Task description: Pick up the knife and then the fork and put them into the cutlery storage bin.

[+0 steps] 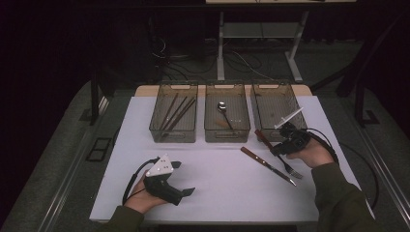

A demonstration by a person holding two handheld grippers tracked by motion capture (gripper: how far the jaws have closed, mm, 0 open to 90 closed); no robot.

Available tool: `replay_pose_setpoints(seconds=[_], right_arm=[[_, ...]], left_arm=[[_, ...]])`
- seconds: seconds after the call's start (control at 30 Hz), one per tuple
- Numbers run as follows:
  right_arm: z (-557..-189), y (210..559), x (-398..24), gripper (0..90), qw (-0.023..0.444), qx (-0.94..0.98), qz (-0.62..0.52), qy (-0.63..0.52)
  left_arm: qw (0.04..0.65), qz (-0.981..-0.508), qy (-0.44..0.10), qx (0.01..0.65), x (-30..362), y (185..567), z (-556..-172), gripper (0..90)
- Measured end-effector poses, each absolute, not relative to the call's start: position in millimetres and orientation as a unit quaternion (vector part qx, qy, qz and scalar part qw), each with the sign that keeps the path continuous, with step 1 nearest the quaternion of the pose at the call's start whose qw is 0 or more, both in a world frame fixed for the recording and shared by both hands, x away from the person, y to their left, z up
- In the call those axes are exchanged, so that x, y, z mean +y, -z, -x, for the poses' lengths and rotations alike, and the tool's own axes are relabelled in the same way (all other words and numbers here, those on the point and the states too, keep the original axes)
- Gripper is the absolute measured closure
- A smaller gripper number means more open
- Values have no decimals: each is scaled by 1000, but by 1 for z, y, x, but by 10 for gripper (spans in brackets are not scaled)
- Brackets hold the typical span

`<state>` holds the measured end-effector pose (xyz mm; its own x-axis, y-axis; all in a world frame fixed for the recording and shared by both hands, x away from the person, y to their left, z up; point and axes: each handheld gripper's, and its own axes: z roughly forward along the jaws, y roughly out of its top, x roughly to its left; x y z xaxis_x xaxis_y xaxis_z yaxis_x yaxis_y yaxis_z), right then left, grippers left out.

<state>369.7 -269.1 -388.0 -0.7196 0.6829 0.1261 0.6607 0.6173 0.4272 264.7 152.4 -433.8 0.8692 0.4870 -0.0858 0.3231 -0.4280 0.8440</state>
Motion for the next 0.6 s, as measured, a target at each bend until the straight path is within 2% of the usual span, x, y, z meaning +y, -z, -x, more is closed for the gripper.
replay_pose_setpoints(seconds=[0.6], right_arm=[[-353, 371, -303, 770, 91, 831, -386, -391]], left_arm=[[479, -839, -86, 243, 154, 433, -265, 0]])
